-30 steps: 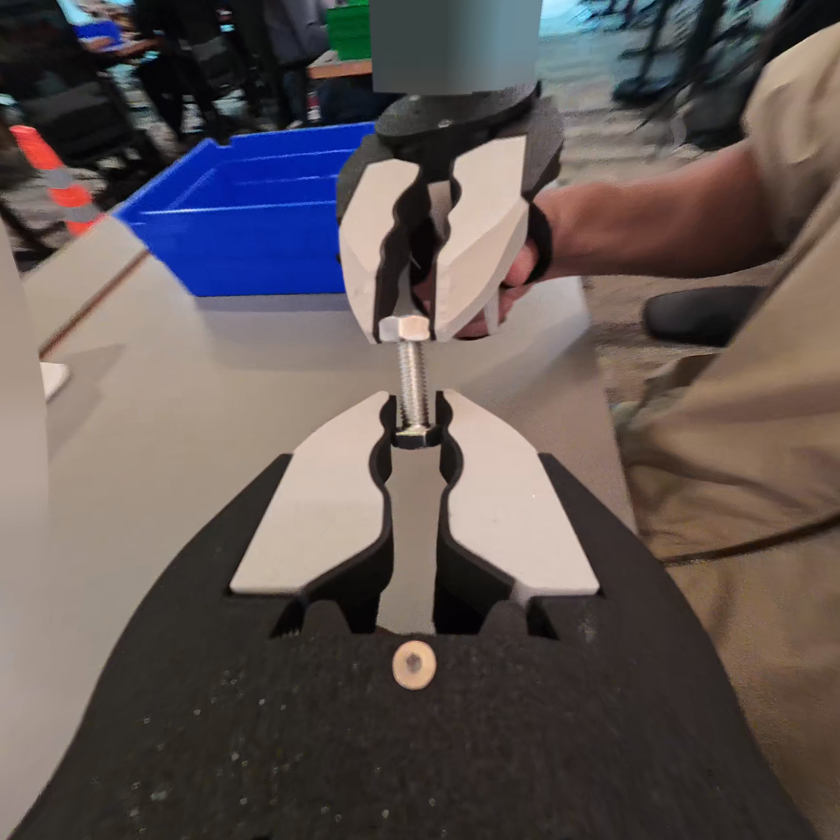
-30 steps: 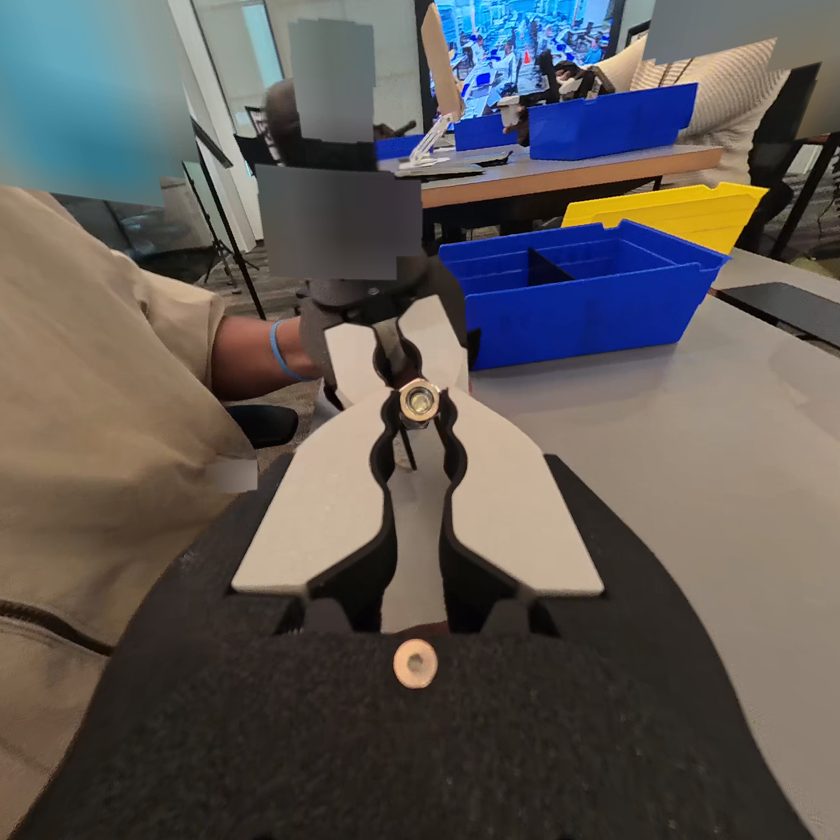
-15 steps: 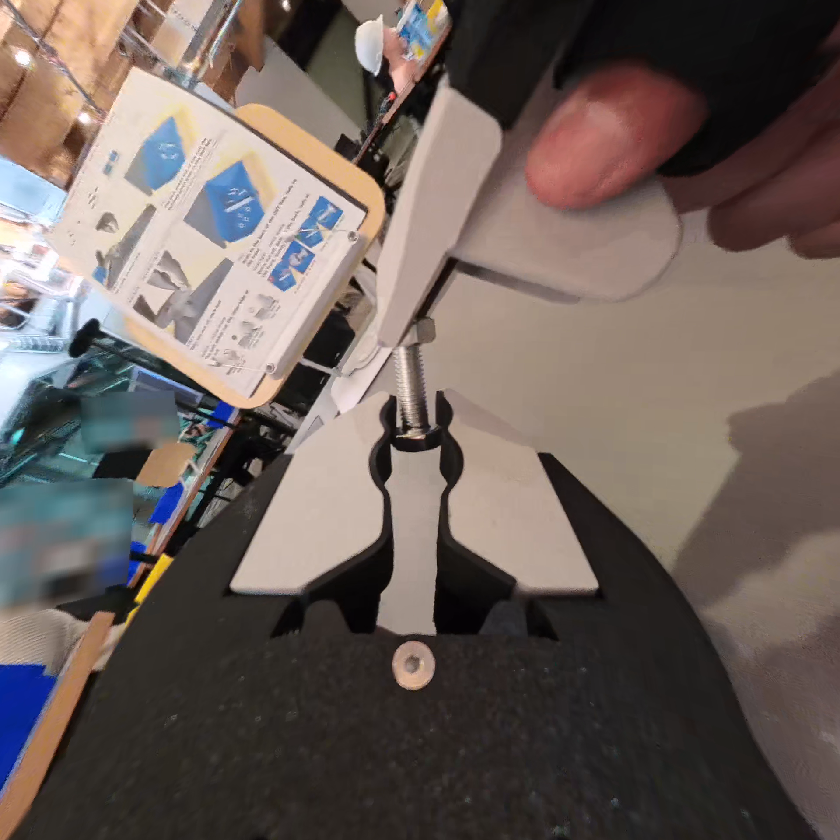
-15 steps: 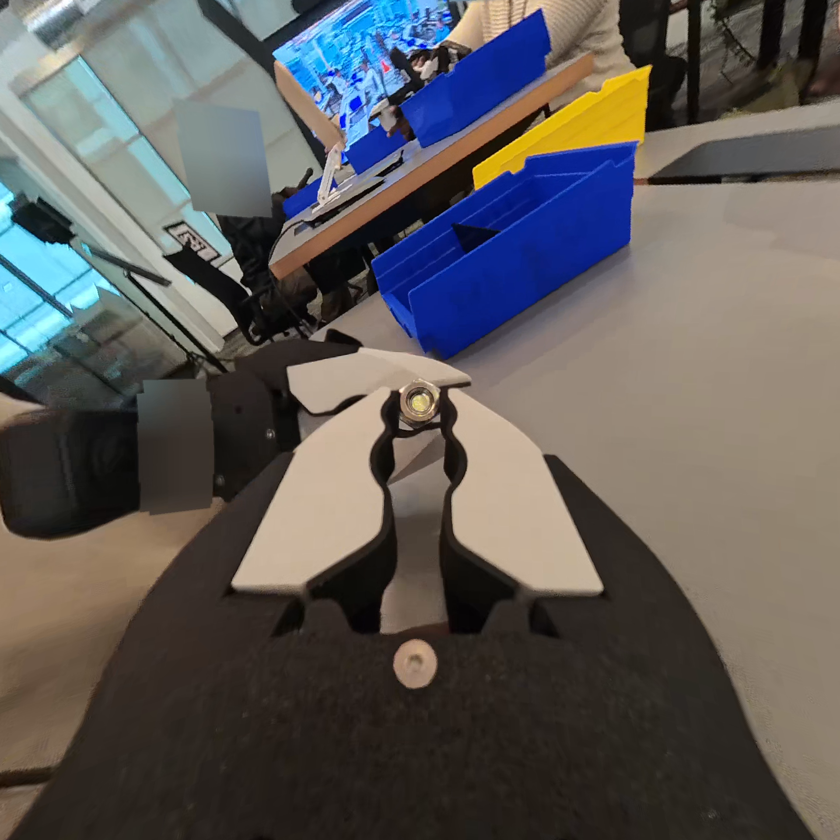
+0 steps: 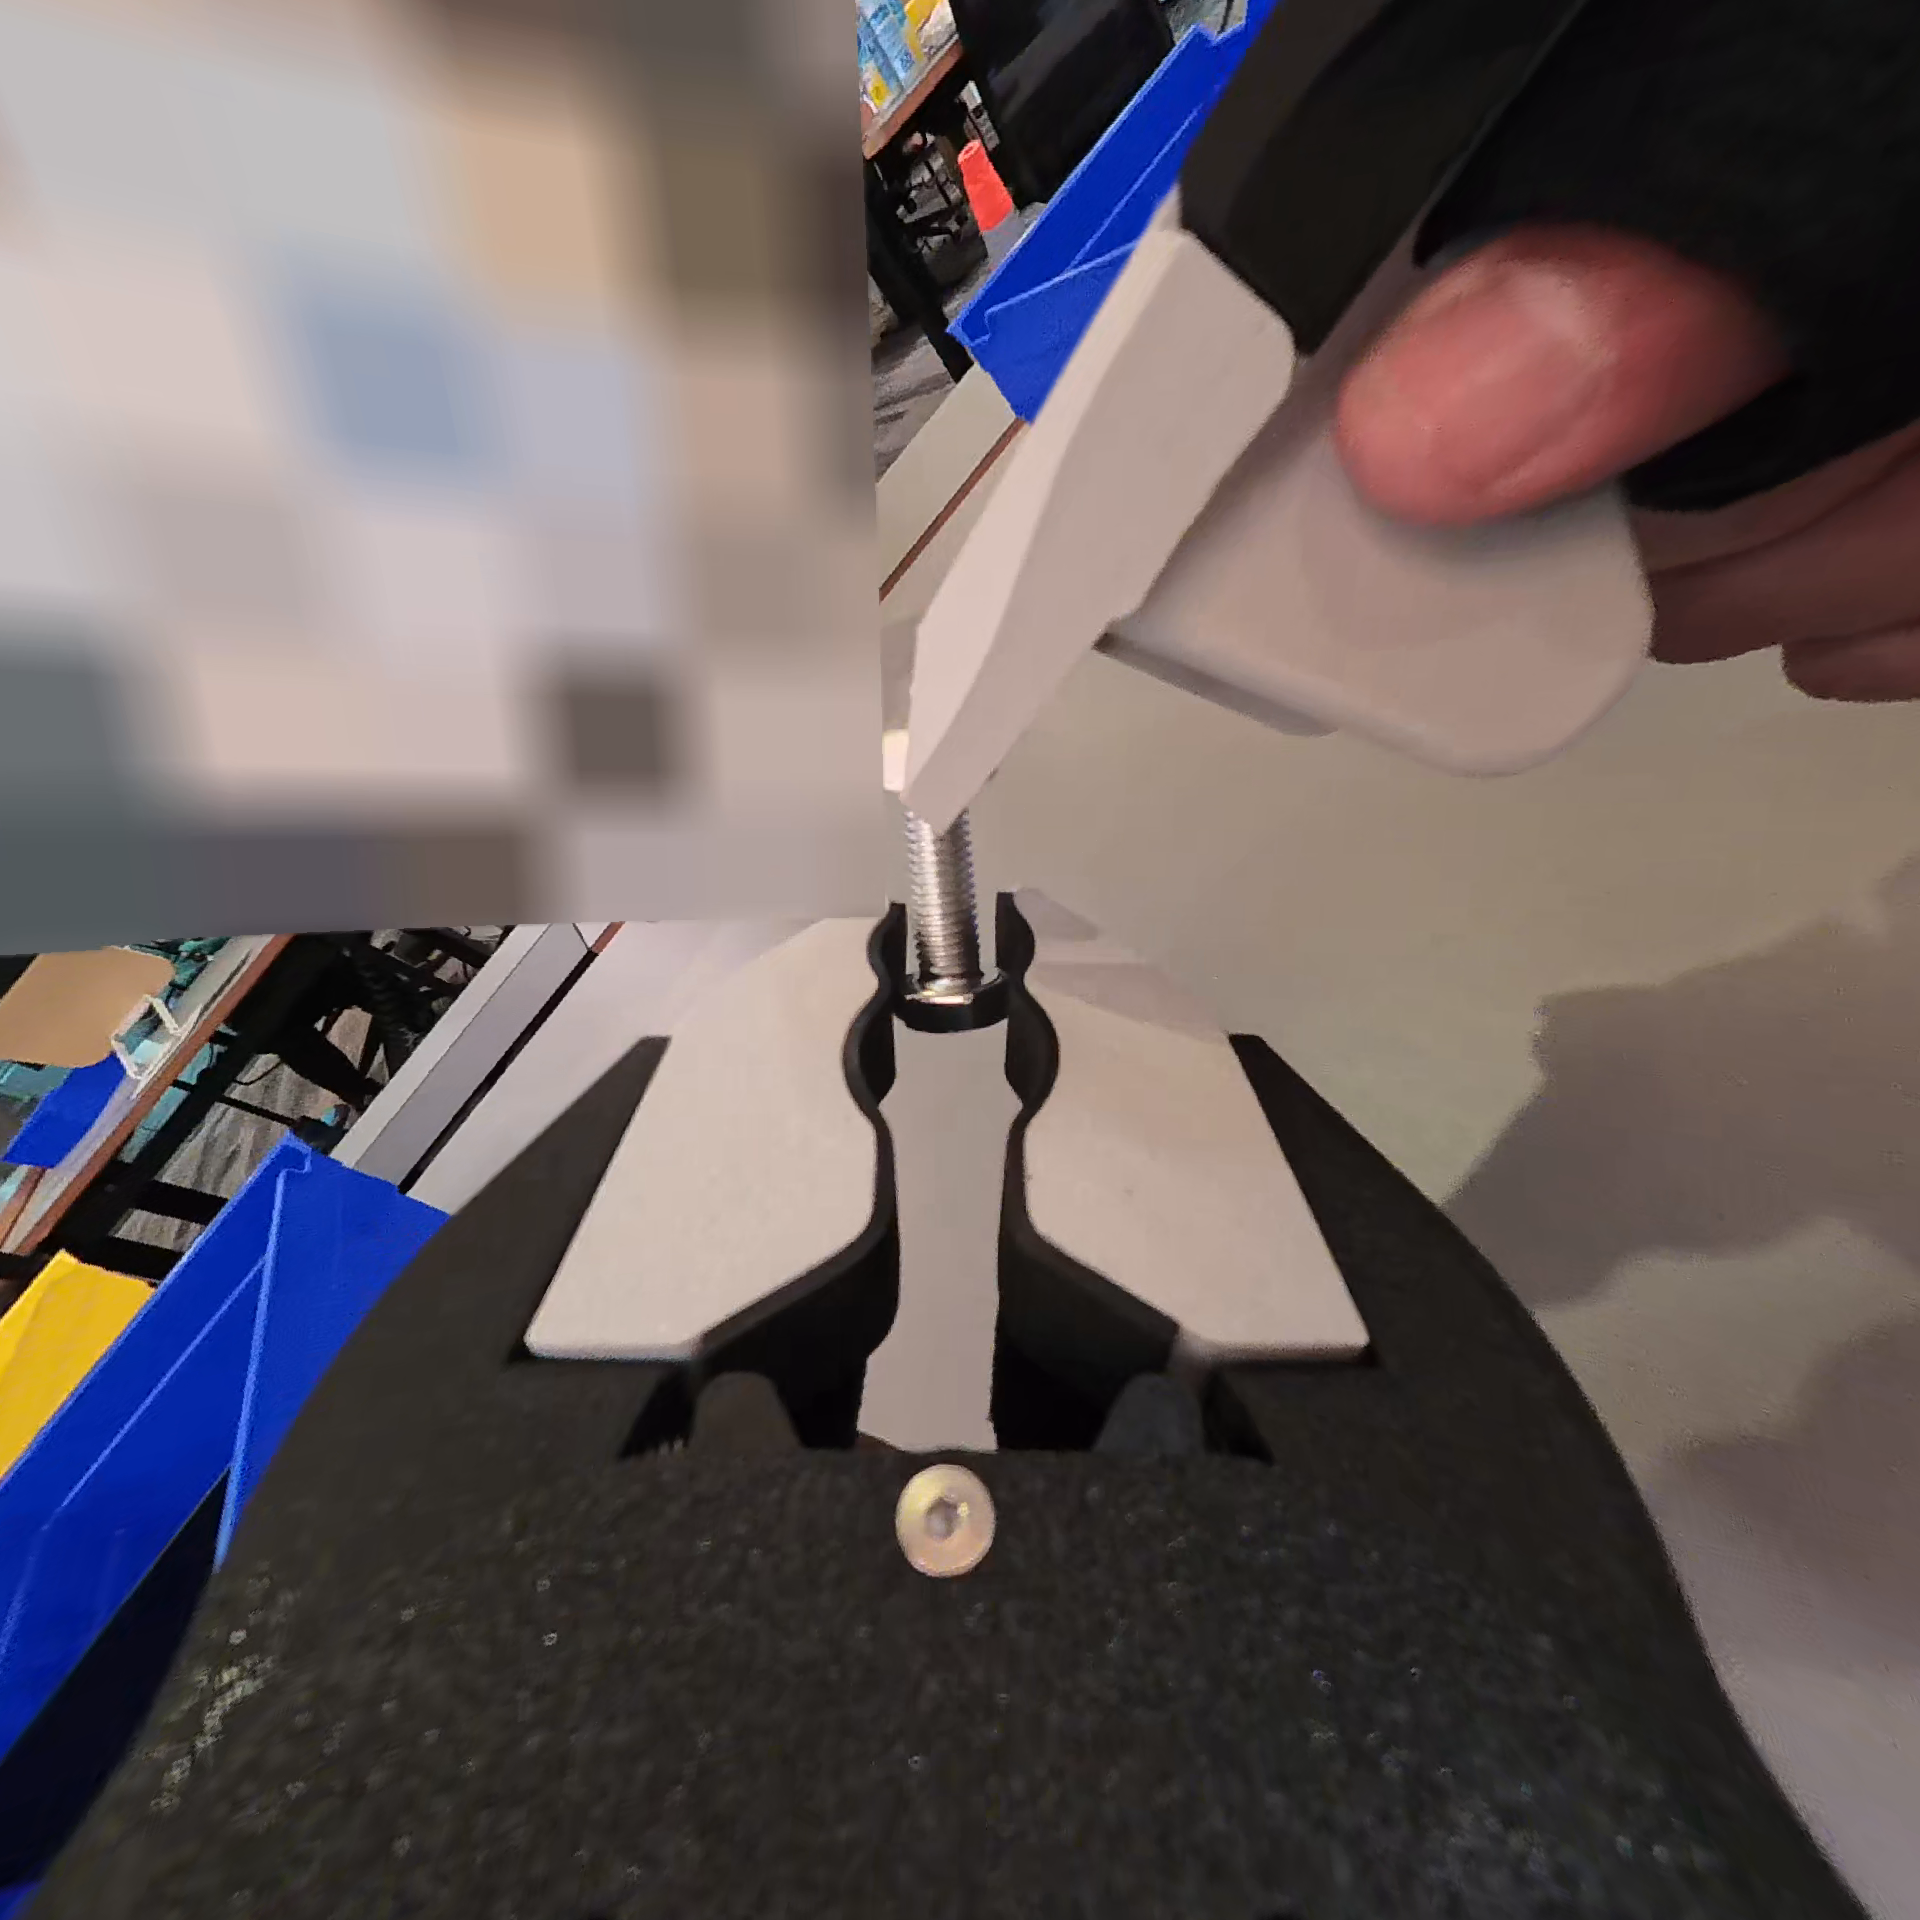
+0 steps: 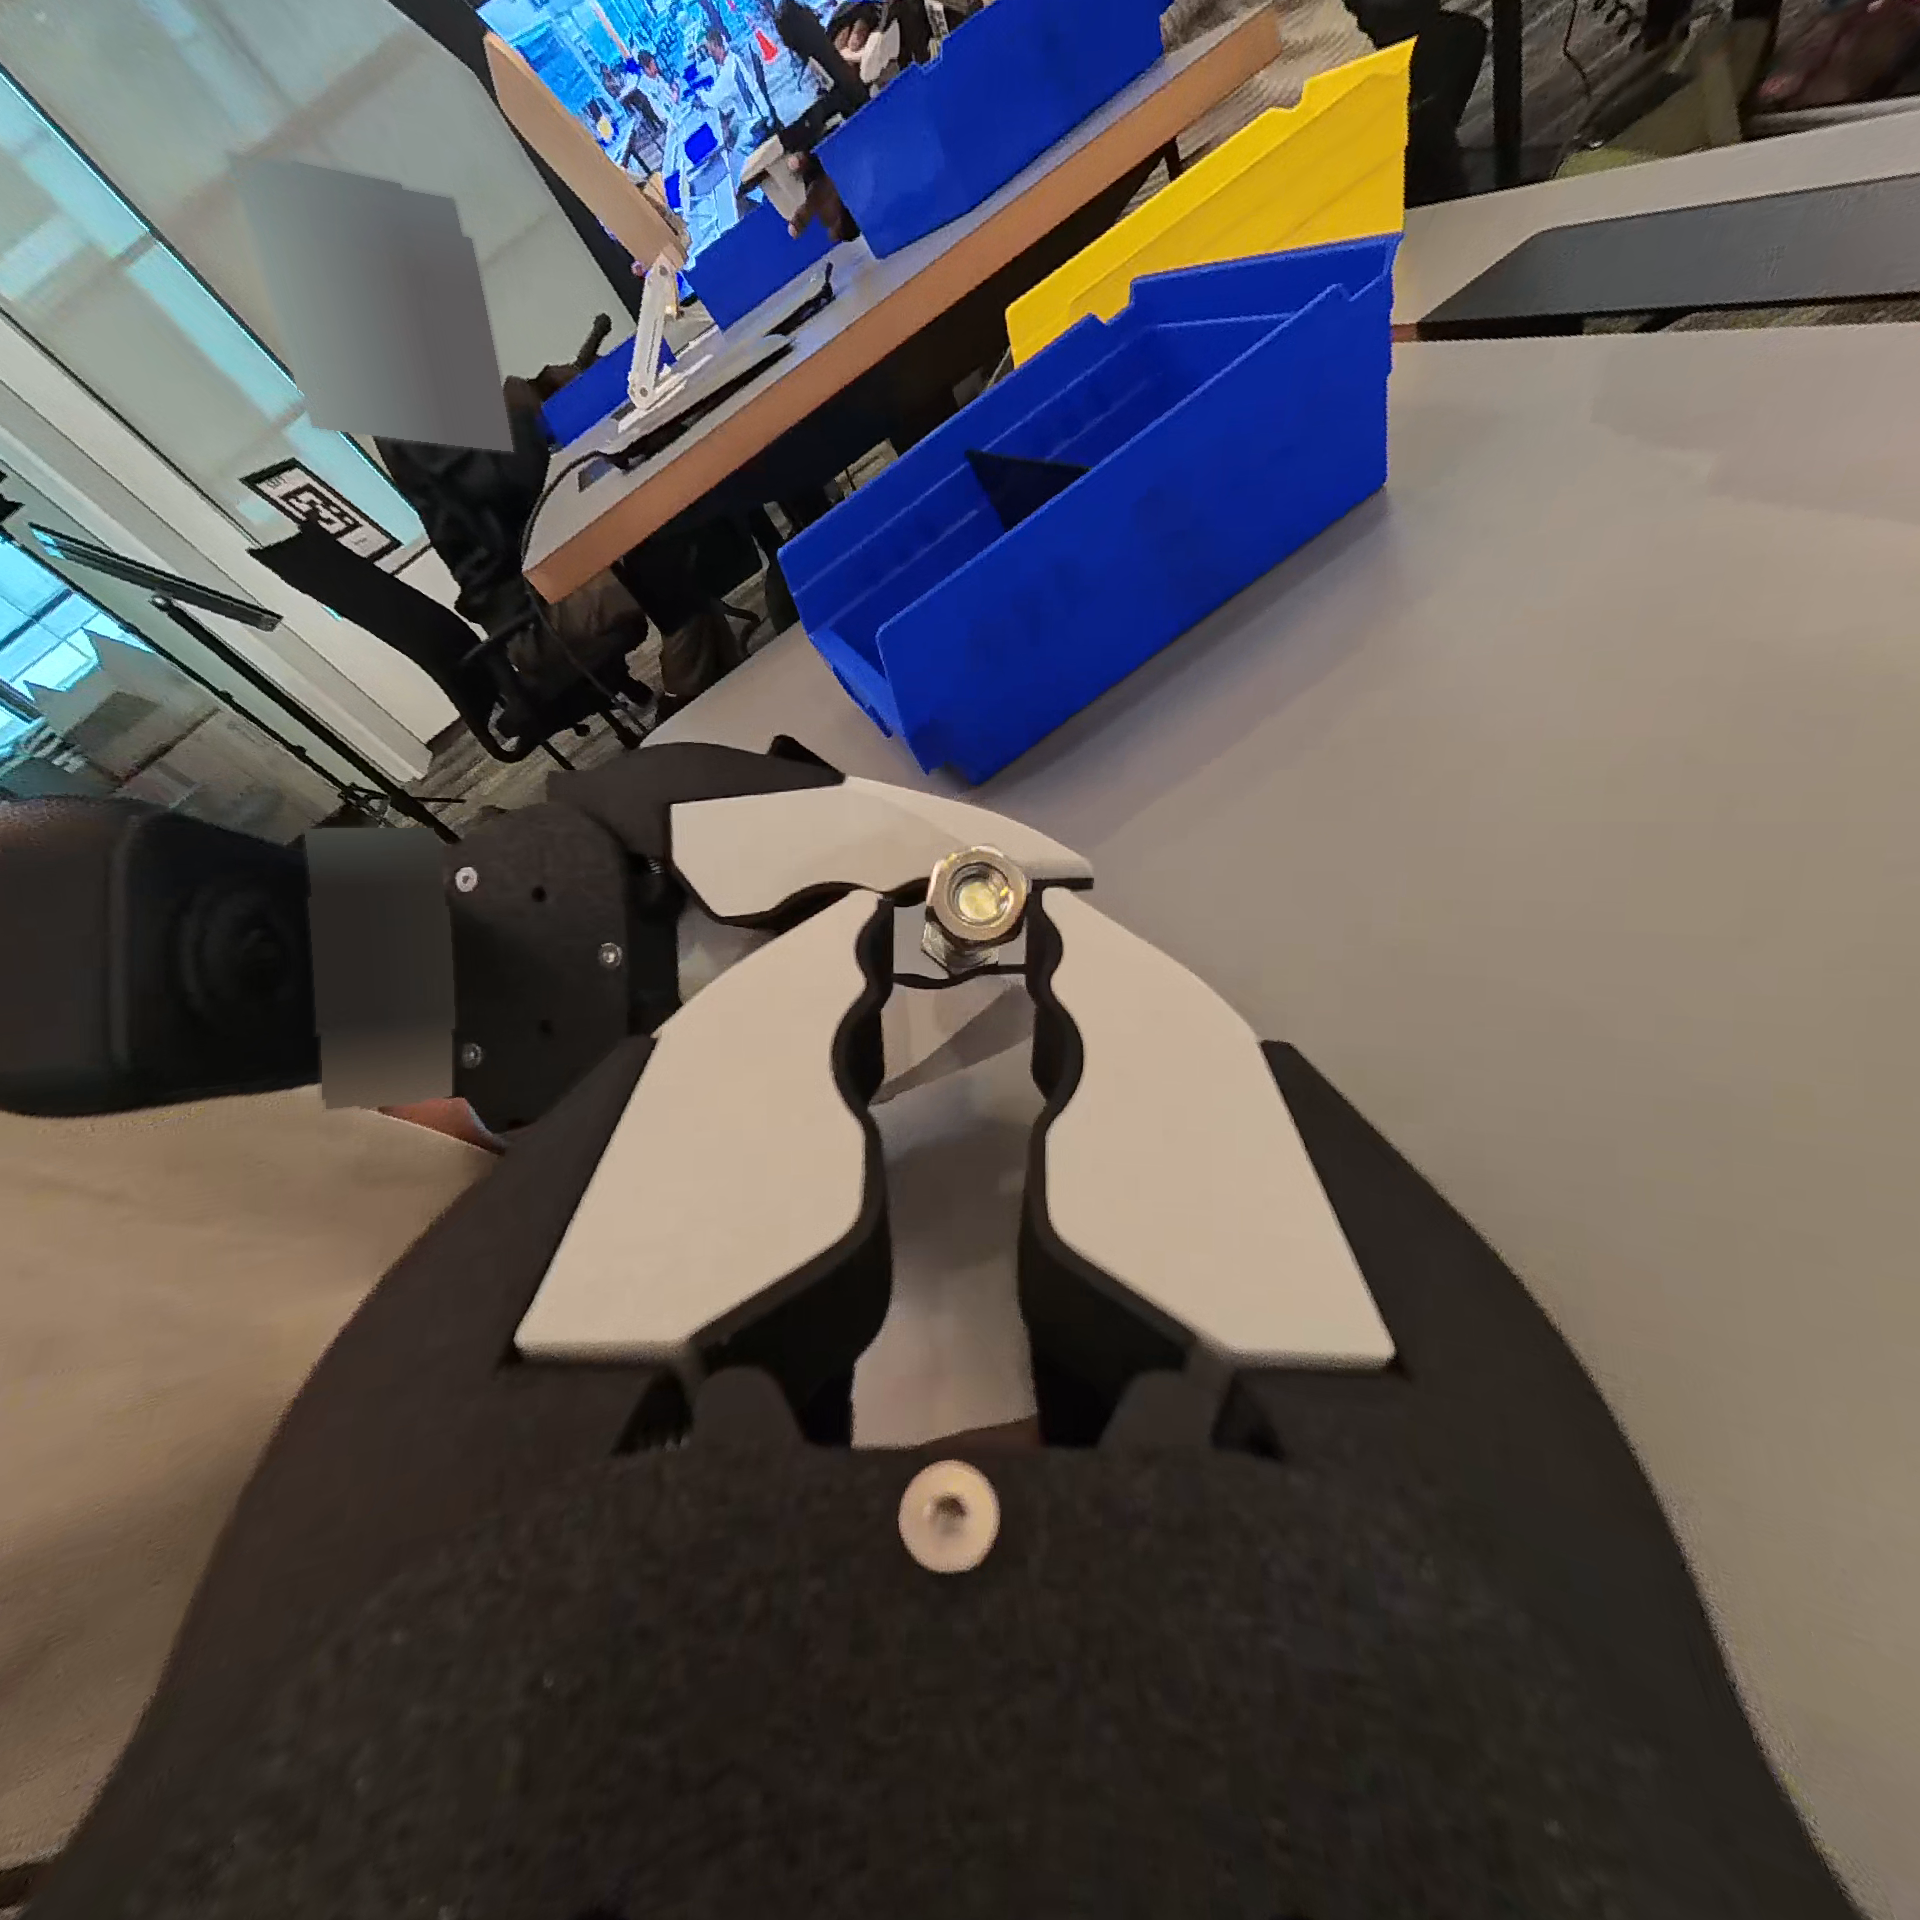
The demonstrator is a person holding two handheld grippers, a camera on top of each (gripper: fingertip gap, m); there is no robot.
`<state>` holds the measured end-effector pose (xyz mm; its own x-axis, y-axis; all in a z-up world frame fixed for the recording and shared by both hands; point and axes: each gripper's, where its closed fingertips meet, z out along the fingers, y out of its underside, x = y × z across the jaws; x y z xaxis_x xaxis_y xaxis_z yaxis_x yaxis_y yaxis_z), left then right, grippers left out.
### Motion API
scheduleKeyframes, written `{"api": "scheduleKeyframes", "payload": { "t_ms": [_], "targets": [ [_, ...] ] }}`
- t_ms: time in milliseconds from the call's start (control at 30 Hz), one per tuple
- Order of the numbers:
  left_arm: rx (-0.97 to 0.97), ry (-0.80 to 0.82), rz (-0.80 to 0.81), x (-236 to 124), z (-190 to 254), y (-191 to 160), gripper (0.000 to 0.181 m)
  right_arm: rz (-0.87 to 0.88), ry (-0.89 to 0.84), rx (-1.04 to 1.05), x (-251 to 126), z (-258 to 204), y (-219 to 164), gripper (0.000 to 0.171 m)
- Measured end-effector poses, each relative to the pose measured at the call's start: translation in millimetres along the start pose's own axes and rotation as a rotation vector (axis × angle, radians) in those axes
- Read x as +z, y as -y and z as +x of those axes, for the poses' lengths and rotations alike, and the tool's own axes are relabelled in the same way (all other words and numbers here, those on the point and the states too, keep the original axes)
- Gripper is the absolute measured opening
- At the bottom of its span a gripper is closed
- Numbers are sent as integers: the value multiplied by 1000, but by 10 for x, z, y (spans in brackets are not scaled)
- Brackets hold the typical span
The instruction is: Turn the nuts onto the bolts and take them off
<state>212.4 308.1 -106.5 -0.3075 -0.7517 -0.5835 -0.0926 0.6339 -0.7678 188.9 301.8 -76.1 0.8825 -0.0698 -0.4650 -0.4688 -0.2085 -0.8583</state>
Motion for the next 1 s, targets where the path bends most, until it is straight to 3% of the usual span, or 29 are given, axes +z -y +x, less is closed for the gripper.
{"api": "scheduleKeyframes", "payload": {
  "t_ms": [433,533,733,1000],
  "targets": [
    [-112,-53,10,8,-79,-67,16,-21,29,-49,-33,-114,-7,25],
    [-258,-194,54,5,0,-45,16,1,27,-112,-98,-73,103,30],
    [-545,-656,271,-210,238,195,16,9,242,-379,-123,-221,144,48],
    [-699,-928,441,-479,269,373,16,55,475,-309,-68,-409,114,49]
  ]
}}
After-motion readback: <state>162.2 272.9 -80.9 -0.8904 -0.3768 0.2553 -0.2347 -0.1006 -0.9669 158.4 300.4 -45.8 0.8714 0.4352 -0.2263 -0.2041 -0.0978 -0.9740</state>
